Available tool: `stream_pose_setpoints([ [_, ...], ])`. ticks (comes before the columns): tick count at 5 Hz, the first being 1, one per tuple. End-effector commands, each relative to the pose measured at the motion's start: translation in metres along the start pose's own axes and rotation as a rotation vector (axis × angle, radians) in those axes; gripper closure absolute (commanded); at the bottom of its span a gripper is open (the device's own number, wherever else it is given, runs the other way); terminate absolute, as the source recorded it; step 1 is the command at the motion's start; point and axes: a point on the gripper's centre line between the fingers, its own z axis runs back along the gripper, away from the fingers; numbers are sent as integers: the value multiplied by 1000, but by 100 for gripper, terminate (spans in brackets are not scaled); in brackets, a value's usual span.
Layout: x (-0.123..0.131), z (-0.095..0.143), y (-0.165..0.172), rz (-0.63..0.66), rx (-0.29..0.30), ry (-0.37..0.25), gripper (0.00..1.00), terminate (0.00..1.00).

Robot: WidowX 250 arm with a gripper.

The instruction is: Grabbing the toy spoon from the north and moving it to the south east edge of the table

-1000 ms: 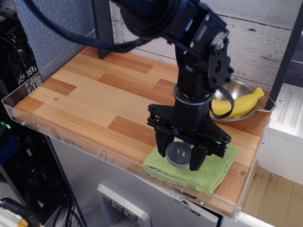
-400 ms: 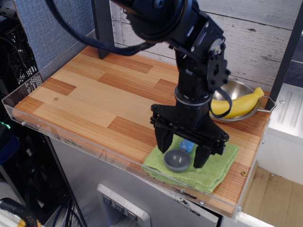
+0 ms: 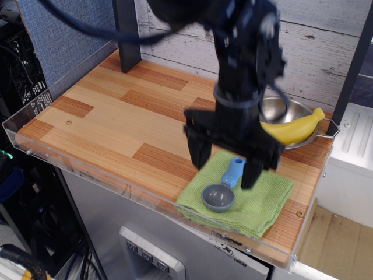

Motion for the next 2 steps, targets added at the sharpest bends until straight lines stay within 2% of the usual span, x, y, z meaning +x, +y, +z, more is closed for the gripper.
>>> stream_pose_setpoints([
  [1, -8, 102, 45, 81, -3, -108, 0, 0],
  [2, -13, 113, 68, 119, 6, -96, 0, 0],
])
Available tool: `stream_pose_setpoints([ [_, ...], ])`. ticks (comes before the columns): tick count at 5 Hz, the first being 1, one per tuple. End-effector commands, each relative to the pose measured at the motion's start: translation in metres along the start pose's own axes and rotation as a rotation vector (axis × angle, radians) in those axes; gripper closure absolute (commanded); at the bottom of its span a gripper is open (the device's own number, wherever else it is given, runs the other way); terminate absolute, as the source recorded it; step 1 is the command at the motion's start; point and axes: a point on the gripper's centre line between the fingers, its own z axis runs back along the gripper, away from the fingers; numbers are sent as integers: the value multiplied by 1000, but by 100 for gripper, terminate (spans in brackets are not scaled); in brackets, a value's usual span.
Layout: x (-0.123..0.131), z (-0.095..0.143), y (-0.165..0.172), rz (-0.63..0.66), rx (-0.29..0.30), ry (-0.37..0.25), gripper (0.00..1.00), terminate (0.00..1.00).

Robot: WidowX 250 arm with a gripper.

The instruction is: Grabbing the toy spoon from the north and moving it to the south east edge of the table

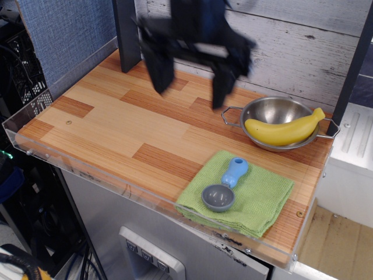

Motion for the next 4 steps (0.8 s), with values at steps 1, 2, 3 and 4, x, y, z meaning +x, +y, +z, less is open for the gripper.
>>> stream_pose_setpoints([
  [1, -6, 22, 47, 43, 11, 21, 0, 0],
  [2, 0, 19, 57, 19, -5, 60, 0, 0],
  [3, 10, 17, 59, -167, -35, 180, 0, 0],
  [4, 10, 17, 59, -167, -35, 180, 0, 100],
])
